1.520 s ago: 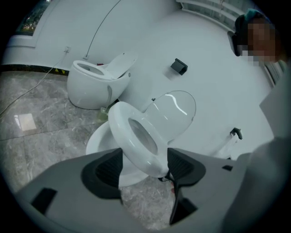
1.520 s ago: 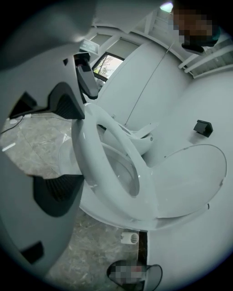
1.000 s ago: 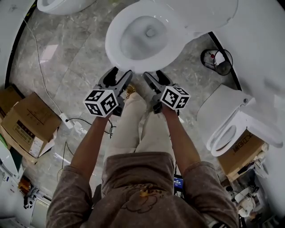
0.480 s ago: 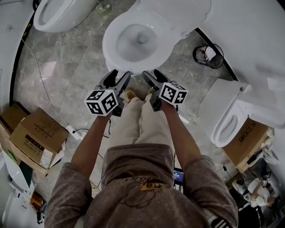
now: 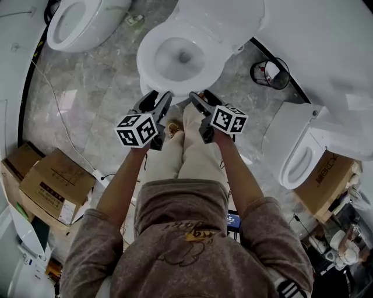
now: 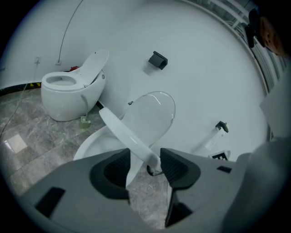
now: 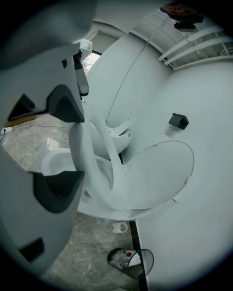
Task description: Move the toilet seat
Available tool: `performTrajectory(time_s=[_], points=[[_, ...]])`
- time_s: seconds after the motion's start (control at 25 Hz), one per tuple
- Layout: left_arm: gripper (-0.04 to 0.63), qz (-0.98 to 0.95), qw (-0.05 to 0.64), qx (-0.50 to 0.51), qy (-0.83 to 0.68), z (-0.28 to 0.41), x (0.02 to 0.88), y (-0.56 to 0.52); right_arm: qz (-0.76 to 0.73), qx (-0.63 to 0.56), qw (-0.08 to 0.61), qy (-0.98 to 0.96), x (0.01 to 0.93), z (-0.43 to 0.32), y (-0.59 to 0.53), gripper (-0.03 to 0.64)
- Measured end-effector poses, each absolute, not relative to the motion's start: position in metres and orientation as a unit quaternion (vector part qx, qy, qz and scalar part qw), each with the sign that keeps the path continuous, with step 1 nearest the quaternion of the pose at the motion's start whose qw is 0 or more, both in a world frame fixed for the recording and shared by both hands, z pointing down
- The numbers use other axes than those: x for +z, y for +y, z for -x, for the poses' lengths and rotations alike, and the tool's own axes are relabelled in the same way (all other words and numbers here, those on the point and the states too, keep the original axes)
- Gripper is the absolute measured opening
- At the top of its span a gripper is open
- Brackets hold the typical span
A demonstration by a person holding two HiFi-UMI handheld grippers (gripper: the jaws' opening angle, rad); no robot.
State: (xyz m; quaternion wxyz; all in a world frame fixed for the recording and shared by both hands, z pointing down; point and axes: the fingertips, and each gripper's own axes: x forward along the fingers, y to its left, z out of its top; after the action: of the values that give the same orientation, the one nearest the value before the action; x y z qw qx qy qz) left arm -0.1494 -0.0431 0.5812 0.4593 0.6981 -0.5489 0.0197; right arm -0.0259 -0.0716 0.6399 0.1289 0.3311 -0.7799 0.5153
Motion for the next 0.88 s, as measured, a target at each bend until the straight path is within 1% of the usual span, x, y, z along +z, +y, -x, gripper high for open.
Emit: performTrajectory(time_s=[0.32, 0.44, 0.52, 0.88], points=[[0.183, -0.718, 0.439, 0.023, -0.54, 0.139, 0.553, -0.07, -0.342, 0.538, 0.098, -0.764, 0.619, 0.013, -0.092, 0.331], [0.173, -0.722, 0.434, 0.042, -0.537, 0.136, 0.55, -0.078, -0.337, 0.547, 0.092, -0.761, 0.611, 0.014, -0.099, 0.331], [0.153, -0.725, 0.431, 0.058, -0.535, 0.134, 0.548, -0.082, -0.338, 0.553, 0.088, -0.757, 0.607, 0.013, -0.103, 0.331], [0.147, -0.732, 0.43, 0.066, -0.524, 0.122, 0.527, -0.109, -0.341, 0.573, 0.064, -0.743, 0.59, 0.002, -0.124, 0.33]])
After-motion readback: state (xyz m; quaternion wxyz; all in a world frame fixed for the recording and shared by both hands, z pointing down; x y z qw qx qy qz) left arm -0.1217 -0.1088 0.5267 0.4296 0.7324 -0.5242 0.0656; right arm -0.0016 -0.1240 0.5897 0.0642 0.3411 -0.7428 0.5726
